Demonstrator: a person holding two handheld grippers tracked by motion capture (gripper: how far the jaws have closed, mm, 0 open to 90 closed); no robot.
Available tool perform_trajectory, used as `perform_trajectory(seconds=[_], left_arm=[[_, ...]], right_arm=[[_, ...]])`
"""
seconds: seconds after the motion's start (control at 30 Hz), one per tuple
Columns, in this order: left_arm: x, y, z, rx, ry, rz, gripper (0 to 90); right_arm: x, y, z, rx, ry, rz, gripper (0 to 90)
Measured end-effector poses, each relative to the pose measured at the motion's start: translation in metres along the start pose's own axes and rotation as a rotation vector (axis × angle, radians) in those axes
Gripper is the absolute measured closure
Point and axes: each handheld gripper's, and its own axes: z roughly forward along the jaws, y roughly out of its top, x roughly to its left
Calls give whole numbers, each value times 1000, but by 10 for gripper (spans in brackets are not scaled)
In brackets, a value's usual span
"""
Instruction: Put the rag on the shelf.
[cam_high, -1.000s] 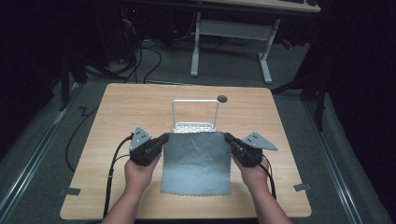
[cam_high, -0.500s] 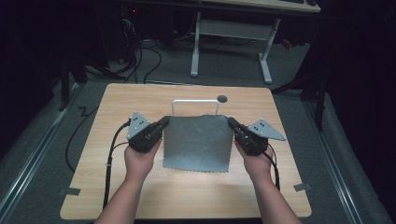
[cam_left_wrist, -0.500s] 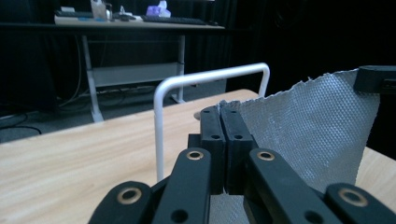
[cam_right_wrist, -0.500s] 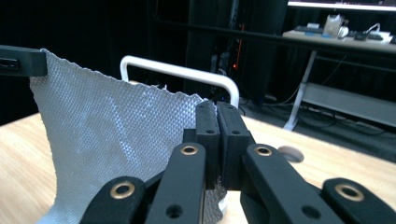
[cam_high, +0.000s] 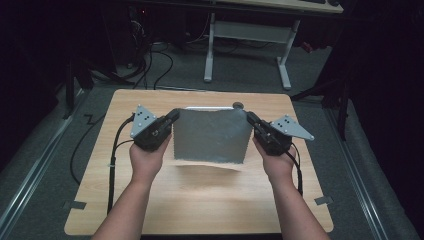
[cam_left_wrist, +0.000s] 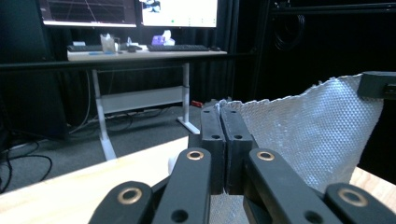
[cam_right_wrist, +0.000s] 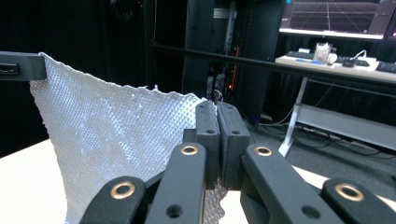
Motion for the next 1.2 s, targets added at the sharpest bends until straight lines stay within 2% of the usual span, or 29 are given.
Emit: perform_trajectory(seconds=[0.2, 0.37, 0.53, 0.67, 0.7, 0.83, 0.9, 1.03, 1.1, 1.2], left_arm=[[6, 5, 4, -1, 18, 15, 900], [15, 7, 19, 29, 45, 53, 900], [25, 10, 37, 48, 66, 75, 900], [32, 13, 51, 55, 80, 70, 900], [33, 13, 54, 55, 89, 75, 900], [37, 15, 66, 38, 118, 85, 900], [40, 17, 74, 50, 135, 101, 900], [48, 19, 85, 65, 156, 107, 900], [52, 19, 91, 76, 163, 114, 900], [58, 17, 99, 95, 170, 123, 900]], right_arm=[[-2, 8, 3, -4, -6, 2, 890], [-8, 13, 13, 7, -8, 6, 893], [-14, 17, 28, 17, -21, 7, 893], [-22, 20, 41, 25, -30, 29, 893], [-26, 21, 48, 27, -33, 32, 893], [-31, 24, 57, 29, -43, 44, 893], [-35, 26, 65, 31, -48, 39, 893], [-42, 30, 80, 36, -50, 35, 892], [-46, 31, 93, 59, -58, 31, 892], [-49, 30, 101, 75, -61, 28, 892]])
